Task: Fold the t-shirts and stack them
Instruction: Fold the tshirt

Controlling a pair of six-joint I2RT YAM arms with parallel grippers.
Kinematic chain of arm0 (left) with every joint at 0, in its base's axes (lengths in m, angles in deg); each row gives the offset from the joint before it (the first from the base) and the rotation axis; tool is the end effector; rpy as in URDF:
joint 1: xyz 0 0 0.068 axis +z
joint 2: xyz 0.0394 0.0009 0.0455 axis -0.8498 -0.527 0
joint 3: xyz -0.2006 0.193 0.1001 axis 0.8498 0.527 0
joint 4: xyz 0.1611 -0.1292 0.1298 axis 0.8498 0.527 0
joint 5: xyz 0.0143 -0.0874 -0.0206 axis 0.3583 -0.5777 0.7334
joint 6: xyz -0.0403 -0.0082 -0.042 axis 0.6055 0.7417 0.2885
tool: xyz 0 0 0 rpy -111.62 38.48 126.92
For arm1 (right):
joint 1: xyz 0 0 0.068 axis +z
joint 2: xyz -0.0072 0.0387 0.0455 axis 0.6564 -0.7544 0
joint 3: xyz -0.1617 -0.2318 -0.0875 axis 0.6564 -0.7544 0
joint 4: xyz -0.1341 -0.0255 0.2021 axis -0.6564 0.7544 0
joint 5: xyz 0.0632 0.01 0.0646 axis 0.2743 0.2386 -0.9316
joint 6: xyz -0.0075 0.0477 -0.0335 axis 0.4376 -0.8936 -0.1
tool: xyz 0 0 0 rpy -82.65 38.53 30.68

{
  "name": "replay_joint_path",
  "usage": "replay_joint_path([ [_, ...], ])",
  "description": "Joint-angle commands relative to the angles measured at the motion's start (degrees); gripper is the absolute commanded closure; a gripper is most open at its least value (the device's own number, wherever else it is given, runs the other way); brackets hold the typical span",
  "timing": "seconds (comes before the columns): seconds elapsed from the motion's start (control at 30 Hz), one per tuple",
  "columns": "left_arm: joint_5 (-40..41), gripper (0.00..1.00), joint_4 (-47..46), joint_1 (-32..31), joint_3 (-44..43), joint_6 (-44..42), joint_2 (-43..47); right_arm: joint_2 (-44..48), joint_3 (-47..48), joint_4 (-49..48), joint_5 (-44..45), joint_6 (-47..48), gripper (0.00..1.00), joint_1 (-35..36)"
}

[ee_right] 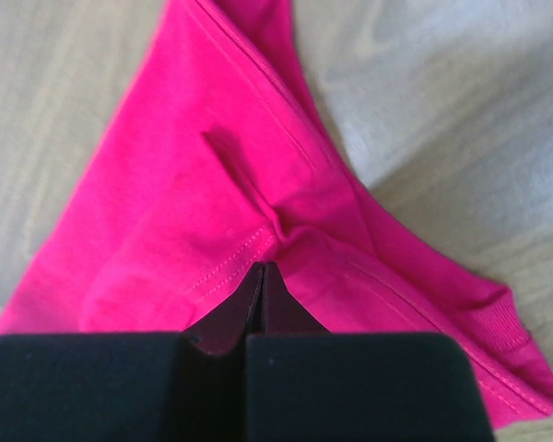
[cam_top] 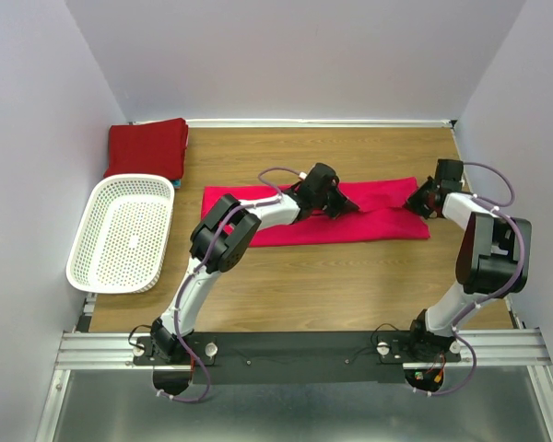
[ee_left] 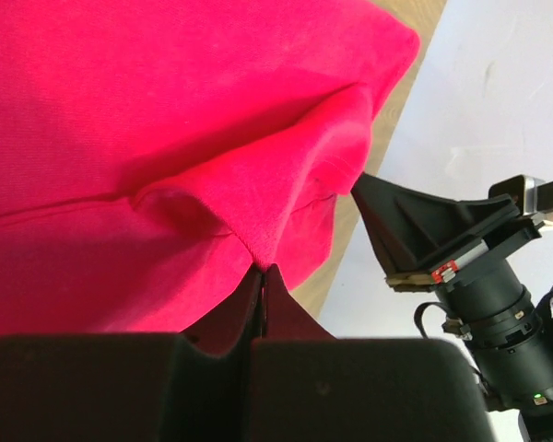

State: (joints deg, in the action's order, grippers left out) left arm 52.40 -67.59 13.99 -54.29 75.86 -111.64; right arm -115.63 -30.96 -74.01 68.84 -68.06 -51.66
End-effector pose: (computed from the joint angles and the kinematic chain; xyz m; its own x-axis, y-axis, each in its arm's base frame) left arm 0.3695 -0.3720 0.1711 -0.8401 -0.5404 0.0474 -0.3186 0.4210 -0.8493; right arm 0.3370 -0.0593 0.2039 -0.5313 0.7150 -0.4544 0.5674 0.6987 0.4358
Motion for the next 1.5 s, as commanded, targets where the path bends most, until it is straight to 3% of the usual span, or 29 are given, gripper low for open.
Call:
replay_joint_path([
  [0.0,-0.43,1.00,0.75,0.44,1.91,-0.85,1.31,0.64,-2.06,0.66,1.93,-0.15,0.99,-0.62],
  [0.33,-0.69,1.00,1.01,1.93,3.84,-1.21,1.58,-0.16,0.13,0.66,7.39,2.05,0.99,-0.70],
  [0.97,-3.06,1.00,3.82,3.07,0.24,-5.69,-0.09,-2.00,0.84,0.92,6.68,3.02,0.95,-0.70],
  [1.07,-3.59,0.92,3.74,2.98,0.59,-6.83,-0.18,-1.74,0.84,0.92,6.60,3.55,0.86,-0.70],
  [1.17,-3.42,0.77,3.74,2.98,0.94,-7.62,0.43,-0.69,1.01,0.92,5.90,3.99,0.73,-0.70],
  [1.2,-2.89,0.65,3.74,2.90,1.29,-7.88,1.22,0.10,1.19,1.01,5.46,4.07,0.70,-0.70],
  [1.23,-2.63,0.60,3.74,2.81,1.56,-8.23,1.75,0.46,1.28,1.01,5.45,4.25,0.66,-0.70],
  [1.33,-1.57,0.43,3.82,2.90,2.00,-9.55,3.77,2.03,2.06,0.92,3.35,5.22,0.65,-0.70],
  [1.47,-0.61,0.36,4.26,2.90,3.31,-10.61,6.58,3.09,3.39,0.66,0.80,6.45,0.64,-0.70],
])
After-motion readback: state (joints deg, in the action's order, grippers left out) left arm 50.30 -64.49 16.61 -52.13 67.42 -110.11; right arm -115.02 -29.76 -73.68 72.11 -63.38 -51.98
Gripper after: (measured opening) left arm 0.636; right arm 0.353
